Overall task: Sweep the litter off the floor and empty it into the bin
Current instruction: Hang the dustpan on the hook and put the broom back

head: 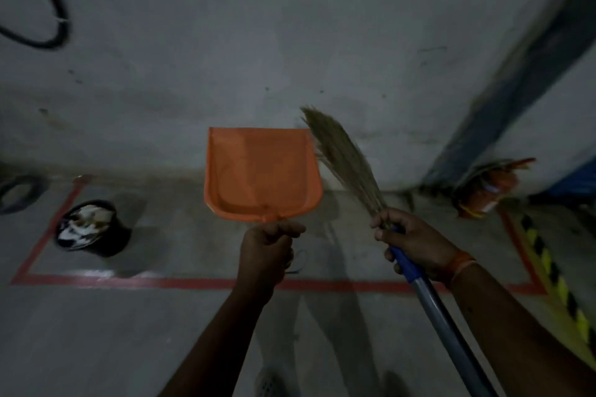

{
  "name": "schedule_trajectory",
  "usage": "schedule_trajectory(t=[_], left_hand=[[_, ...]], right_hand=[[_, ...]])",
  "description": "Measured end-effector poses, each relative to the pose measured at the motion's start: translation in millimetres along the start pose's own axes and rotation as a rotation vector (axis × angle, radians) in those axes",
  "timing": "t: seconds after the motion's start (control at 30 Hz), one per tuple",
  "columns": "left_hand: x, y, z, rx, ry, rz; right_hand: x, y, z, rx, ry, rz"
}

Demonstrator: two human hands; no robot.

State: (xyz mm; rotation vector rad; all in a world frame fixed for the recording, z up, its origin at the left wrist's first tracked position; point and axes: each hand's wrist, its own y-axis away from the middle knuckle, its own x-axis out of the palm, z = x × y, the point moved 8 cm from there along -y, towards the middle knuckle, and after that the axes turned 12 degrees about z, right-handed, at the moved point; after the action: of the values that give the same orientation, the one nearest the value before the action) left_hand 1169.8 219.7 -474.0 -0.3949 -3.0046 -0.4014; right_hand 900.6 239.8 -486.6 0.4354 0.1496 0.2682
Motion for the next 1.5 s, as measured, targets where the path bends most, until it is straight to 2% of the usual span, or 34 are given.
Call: schedule_trajectory(t=[0.2,0.43,0.63,0.77,0.97,1.23,1.5], left_hand=[[173.4,-4.9,36.8,-0.04,-0.078,0.203],[398.7,2.8,61.3,-0.146,-0.088,0.407],[537.5,-4.9,50.7,-0.133,-0.23,0.574],[611.7,-25.2,47.2,-0.146,-0.255,0.638],[716.2,-88.5,43.1,-0.096,-0.32,0.72],[865.2,-212.7,-30.6,0.094,-0.302,0.836],[962.3,-286.8,-131.1,0.267,-0.355,0.813]], right_hand=[[-131.9,124.0,-65.3,-0.069,-0.08,-0.17],[-285.6,265.9,-154.3,0.0,-0.098,-0.331],[-381.5,339.4,-179.6,-0.057,-0.147,-0.459],[-445.3,375.0,-173.3,-0.163,-0.147,-0.647],[-554.9,394.0,-151.5,-0.333,-0.061,-0.808],[-724.7,362.1,-94.9,-0.479,0.008,-0.835],[-860.3,359.9,-10.1,-0.659,0.081,-0.899]])
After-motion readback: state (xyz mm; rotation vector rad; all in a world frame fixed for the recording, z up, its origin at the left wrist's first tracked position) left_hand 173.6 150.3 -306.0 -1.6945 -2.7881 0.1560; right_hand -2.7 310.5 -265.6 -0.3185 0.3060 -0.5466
